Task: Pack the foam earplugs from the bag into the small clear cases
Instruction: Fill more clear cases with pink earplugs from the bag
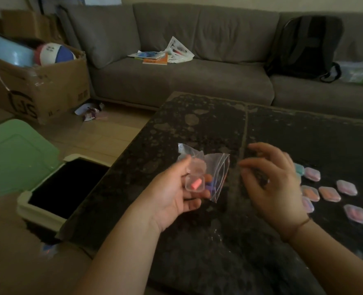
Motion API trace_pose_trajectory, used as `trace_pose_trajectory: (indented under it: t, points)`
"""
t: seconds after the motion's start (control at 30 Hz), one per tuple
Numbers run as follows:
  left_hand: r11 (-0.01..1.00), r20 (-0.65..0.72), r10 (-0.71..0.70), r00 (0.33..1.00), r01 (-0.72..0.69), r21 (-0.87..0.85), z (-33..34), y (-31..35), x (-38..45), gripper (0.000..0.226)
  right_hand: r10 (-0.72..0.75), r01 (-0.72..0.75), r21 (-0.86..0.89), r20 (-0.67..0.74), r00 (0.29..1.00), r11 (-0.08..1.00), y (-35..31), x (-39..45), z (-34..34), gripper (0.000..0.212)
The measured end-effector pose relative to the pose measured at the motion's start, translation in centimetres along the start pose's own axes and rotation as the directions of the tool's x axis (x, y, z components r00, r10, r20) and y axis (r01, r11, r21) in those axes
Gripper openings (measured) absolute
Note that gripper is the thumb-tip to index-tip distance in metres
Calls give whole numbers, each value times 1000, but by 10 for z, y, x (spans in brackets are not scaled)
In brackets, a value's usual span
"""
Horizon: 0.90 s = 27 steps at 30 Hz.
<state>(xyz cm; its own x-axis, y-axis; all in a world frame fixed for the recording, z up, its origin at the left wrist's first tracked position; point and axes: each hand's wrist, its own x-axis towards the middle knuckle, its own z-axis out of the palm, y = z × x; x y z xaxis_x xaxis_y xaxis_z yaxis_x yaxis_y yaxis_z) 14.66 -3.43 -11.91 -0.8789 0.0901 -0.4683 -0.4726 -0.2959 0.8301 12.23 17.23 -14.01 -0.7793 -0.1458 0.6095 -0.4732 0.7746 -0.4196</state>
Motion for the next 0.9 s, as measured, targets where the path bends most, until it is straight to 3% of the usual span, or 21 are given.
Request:
trace_pose_trajectory:
  t: [0.07,0.13,0.33,0.53,0.63,0.9]
  points:
    - [981,-81,-14,997,-3,-196,-4,3,0,48,114,-100,-96,152,982,990,6,1,15,18]
    - [943,-124,-43,991,-1,-331,-8,6,0,49,142,-80,-212,297,944,974,7,6,30,18]
    - [927,-173,-67,983,-3,-374,-11,9,2,48,147,-49,-219,455,879,974,9,30,68,26]
    - [917,-222,-95,970,-1,-398,-14,10,4,46,212,-149,-186,390,896,971,8,46,92,20]
    - [906,-242,-113,964,-1,-424,-15,11,7,45,210,-190,-88,417,885,978,4,49,95,23]
    - [892,-280,-136,950,-5,-452,-18,10,12,45,145,-138,-49,443,885,989,7,45,105,20]
